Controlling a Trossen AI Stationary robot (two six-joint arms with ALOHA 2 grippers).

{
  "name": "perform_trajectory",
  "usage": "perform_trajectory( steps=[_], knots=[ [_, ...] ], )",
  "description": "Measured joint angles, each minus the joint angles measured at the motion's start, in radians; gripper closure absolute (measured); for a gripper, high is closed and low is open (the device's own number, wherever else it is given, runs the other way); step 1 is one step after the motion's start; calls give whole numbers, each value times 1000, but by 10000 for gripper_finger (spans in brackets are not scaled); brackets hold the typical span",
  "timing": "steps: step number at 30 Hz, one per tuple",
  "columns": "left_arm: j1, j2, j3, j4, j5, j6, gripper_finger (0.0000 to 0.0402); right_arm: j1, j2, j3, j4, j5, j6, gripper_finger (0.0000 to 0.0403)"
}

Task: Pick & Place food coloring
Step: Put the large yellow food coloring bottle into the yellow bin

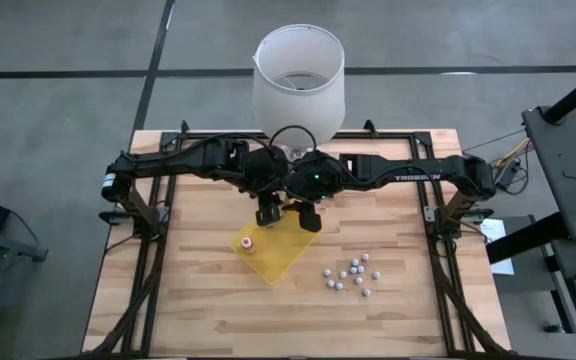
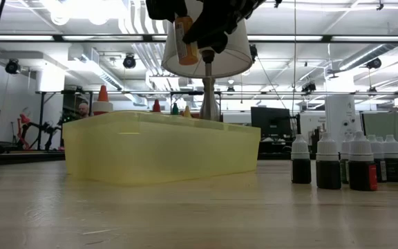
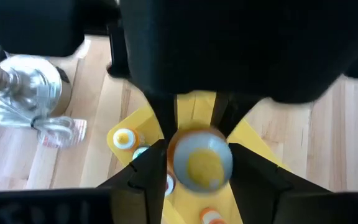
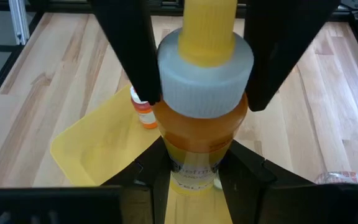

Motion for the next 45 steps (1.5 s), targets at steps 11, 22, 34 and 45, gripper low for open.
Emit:
perform_trajectory(
  steps=[11, 22, 34, 45],
  knots=[
    [0, 0, 2, 10, 0, 1, 215, 0, 3, 0, 0, 1, 0, 294],
    [0, 0, 2, -3, -3, 1, 236, 0, 3, 0, -1, 3, 0, 294],
    [1, 0, 1, -14, -4, 3, 288, 0, 3, 0, -1, 3, -3, 294],
    [1, 0, 1, -16, -4, 5, 305, 0, 3, 0, 0, 3, -2, 294]
  ],
)
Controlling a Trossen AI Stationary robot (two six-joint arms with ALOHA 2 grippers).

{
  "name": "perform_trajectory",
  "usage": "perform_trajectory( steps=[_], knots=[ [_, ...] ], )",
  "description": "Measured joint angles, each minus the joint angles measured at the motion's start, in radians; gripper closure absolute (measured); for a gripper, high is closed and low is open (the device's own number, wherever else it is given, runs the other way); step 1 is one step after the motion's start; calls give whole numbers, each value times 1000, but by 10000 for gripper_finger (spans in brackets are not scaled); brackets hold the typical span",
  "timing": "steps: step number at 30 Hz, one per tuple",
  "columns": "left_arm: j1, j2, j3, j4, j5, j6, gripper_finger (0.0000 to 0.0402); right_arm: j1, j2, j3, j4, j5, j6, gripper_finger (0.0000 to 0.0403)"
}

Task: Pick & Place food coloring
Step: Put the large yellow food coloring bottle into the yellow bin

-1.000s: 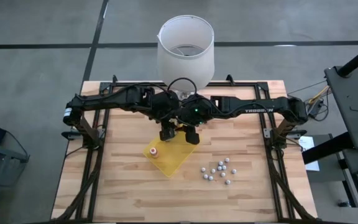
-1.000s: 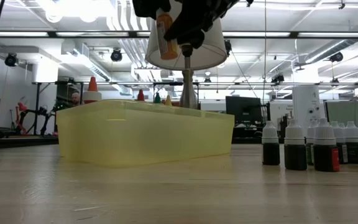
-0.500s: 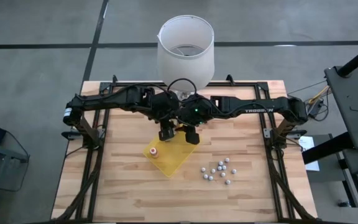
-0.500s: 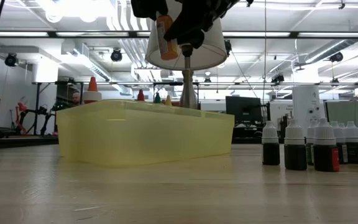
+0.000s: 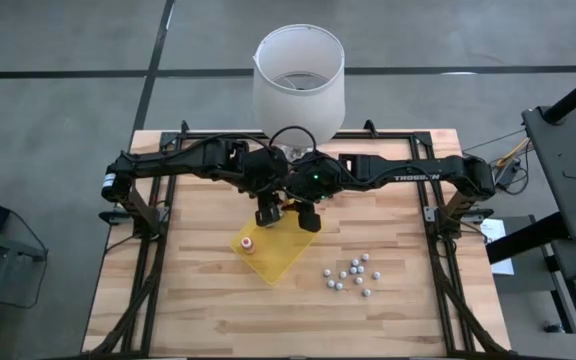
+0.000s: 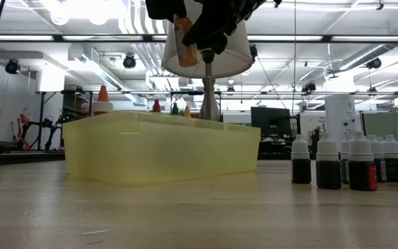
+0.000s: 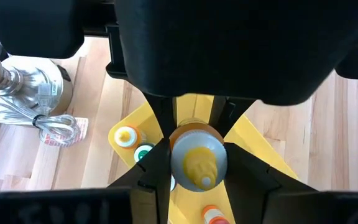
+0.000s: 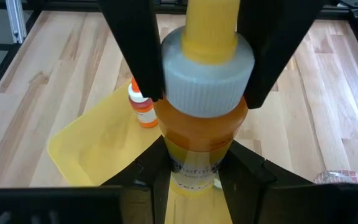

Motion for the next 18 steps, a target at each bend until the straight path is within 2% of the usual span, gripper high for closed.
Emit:
perform_trajectory(
  steps=[5, 13, 18],
  knots=[
    [1, -1, 0, -9, 1, 0, 305, 0, 0, 0, 2, 0, -1, 275],
    [1, -9, -2, -40, 6, -2, 305, 0, -6, 25, -11, 0, 7, 209],
    [3, -10, -2, -84, -1, -3, 305, 0, -8, 64, -113, 0, 3, 182]
  ],
)
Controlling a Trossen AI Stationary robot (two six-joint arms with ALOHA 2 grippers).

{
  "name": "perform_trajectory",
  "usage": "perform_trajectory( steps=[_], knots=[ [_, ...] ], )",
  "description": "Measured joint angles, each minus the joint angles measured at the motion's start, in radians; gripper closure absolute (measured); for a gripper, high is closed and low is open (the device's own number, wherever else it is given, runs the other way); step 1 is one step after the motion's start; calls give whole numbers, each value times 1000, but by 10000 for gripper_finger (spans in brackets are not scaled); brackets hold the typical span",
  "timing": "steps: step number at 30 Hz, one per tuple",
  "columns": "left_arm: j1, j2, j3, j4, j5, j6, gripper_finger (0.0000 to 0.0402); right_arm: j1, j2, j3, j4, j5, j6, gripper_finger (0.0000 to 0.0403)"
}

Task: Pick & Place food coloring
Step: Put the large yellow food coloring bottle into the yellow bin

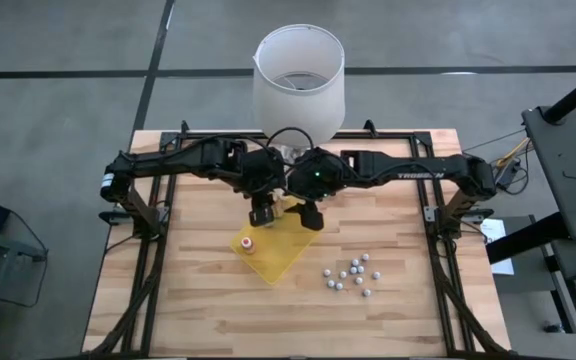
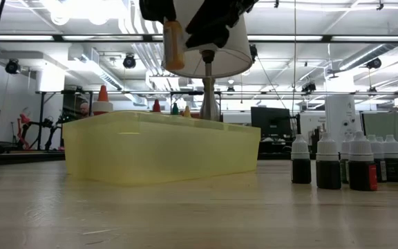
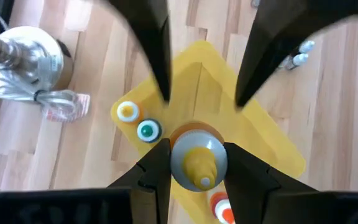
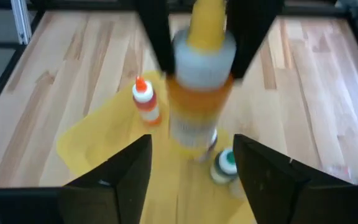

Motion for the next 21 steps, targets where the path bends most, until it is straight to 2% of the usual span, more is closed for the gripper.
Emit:
perform_trajectory(
  steps=[10, 14, 18, 21],
  knots=[
    [0, 0, -8, -15, -1, 4, 305, 2, -63, 19, -280, 6, -3, 179],
    [0, 0, -12, -30, -1, 23, 305, 2, -114, 7, -308, 11, 0, 185],
    [-7, -1, -19, -29, -1, 50, 305, 5, -170, -2, -310, 11, 16, 205],
    [-12, -2, -25, -36, 3, 66, 305, 8, -214, -4, -310, 13, 18, 238]
  ],
)
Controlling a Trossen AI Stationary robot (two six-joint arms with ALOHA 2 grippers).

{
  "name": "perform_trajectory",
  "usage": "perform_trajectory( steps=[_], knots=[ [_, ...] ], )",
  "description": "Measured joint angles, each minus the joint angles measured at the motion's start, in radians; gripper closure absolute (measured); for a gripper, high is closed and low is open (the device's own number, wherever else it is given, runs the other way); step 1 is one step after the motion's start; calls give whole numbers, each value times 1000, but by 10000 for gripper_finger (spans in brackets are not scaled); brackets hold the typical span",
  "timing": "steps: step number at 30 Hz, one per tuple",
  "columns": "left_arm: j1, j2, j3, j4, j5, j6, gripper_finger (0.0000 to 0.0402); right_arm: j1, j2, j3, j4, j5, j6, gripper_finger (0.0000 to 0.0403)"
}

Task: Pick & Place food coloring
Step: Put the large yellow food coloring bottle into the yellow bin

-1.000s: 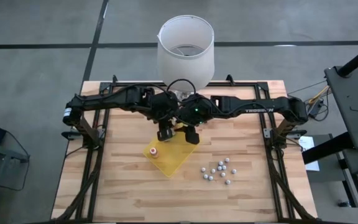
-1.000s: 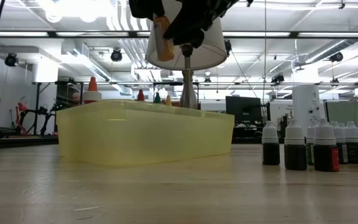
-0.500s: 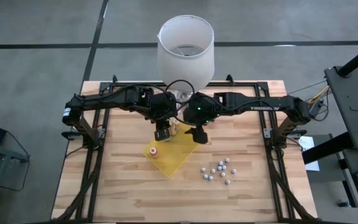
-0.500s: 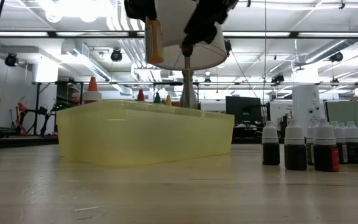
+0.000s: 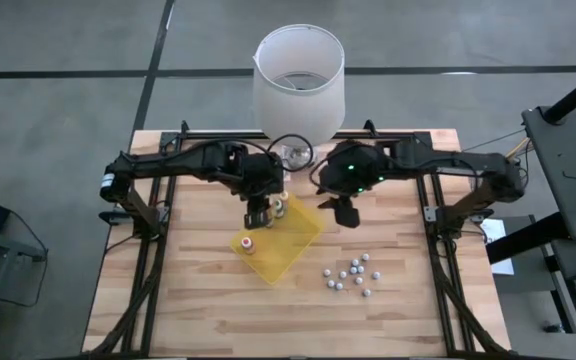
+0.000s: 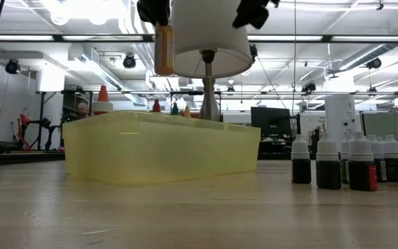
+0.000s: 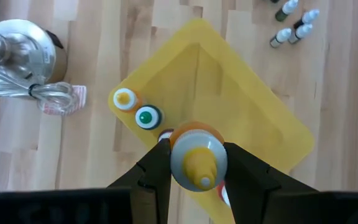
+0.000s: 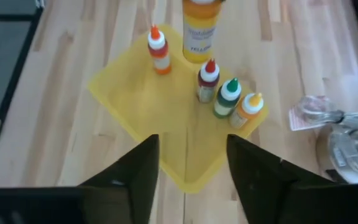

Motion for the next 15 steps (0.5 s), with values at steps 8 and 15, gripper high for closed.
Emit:
perform_trajectory(
  steps=[8, 15],
  knots=[
    [-14, 0, 0, -26, 35, 54, 305, 0, -86, -9, -34, 24, 0, 361],
    [-36, 0, -23, -36, 37, 67, 305, 0, -121, -10, -51, 25, 8, 391]
  ],
)
